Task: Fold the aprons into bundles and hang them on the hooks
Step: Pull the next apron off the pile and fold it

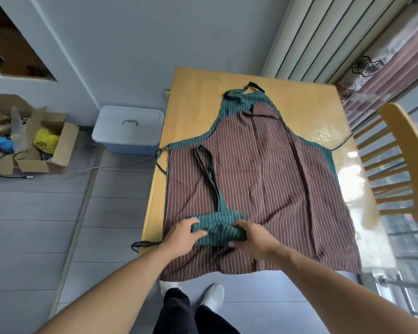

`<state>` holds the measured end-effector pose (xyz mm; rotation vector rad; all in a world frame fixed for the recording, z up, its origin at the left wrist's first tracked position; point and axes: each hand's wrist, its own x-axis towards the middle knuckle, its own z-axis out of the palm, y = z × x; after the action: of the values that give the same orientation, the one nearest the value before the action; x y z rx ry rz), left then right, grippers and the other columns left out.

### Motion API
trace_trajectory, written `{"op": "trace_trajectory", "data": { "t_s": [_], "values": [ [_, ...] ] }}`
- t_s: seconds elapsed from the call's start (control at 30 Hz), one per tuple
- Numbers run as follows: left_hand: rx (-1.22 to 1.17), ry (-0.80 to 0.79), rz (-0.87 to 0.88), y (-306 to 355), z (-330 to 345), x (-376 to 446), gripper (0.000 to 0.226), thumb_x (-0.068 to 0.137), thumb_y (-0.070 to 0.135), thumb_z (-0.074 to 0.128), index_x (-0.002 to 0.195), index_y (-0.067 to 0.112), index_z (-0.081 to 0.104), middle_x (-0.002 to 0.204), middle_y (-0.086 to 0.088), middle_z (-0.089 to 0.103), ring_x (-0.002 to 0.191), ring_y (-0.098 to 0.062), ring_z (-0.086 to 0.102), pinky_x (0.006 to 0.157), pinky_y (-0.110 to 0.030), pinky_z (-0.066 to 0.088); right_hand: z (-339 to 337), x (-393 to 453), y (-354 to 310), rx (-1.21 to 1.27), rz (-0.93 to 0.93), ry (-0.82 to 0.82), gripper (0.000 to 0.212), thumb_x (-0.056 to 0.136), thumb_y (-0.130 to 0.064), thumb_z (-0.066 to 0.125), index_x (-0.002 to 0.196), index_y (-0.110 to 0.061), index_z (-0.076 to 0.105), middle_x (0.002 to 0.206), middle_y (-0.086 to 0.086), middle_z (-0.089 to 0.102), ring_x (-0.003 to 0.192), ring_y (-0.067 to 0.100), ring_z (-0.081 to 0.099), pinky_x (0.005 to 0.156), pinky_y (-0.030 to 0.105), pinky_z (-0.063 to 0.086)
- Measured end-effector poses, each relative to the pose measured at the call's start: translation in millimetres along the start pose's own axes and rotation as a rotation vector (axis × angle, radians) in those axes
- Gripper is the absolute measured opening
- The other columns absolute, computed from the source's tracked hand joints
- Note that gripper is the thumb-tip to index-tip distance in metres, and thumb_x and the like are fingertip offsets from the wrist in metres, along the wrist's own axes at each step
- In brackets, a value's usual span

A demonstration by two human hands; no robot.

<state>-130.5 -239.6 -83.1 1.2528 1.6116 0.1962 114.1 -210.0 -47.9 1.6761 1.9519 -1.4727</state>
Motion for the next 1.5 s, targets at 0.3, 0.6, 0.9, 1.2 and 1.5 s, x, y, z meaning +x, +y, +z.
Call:
{"op": "trace_trajectory", "data": {
  "t_s": [0.3,0.6,0.9,1.2,1.5],
  "values": [
    [-0.052,0.117,-0.066,9.7,1.6,25.7,0.05,0.095,0.043,0.067,0.136,0.017,0.054,0.124,-0.018,0.062,0.091,-0.02,0.064,0.085,-0.037,0.054,3.9,44.0,6.2,0.423,0.269,0.306,0.031,0.102,-0.031,0.059,0.124,-0.01,0.052,0.098,-0.003,0.064,0.075,0.006,0.062,0.053,0.016,0.047],
    [-0.046,0.038,-0.114,8.3,-7.1,28.4,0.057,0.105,0.047,0.046,0.145,0.007,0.047,0.121,-0.018,0.065,0.081,-0.015,0.056,0.081,-0.034,0.048,12.6,41.2,10.9,0.418,0.343,0.429,0.036,0.109,-0.032,0.04,0.134,-0.009,0.05,0.121,0.007,0.063,0.096,0.02,0.058,0.081,0.031,0.044],
    [-0.073,-0.073,0.026,16.1,-13.4,21.3,0.017,0.106,0.032,0.05,0.122,0.028,0.051,0.048,0.007,0.029,0.037,-0.008,0.022,0.041,-0.025,0.021,5.7,30.0,-1.2,0.115,0.206,0.602,0.022,0.099,-0.049,0.056,0.109,-0.029,0.06,0.106,-0.014,0.067,0.09,0.008,0.067,0.08,0.039,0.06],
    [-0.094,-0.031,-0.025,14.7,-13.4,22.3,0.019,0.108,0.029,0.042,0.103,0.015,0.052,0.056,0.004,0.034,0.045,-0.009,0.029,0.049,-0.029,0.025,-11.7,37.9,-9.1,0.463,0.324,0.384,0.055,0.088,-0.053,0.071,0.123,-0.012,0.063,0.116,-0.002,0.068,0.102,0.012,0.062,0.084,0.019,0.046],
    [-0.063,0.261,-0.205,14.0,-3.0,37.5,0.033,0.097,0.036,0.065,0.117,0.022,0.043,0.083,0.001,0.054,0.059,-0.014,0.052,0.052,-0.029,0.043,0.8,49.4,-15.0,0.496,0.639,0.274,0.057,0.087,-0.05,0.075,0.115,-0.002,0.061,0.067,0.0,0.055,0.06,0.012,0.053,0.066,0.029,0.054]
  ]
}}
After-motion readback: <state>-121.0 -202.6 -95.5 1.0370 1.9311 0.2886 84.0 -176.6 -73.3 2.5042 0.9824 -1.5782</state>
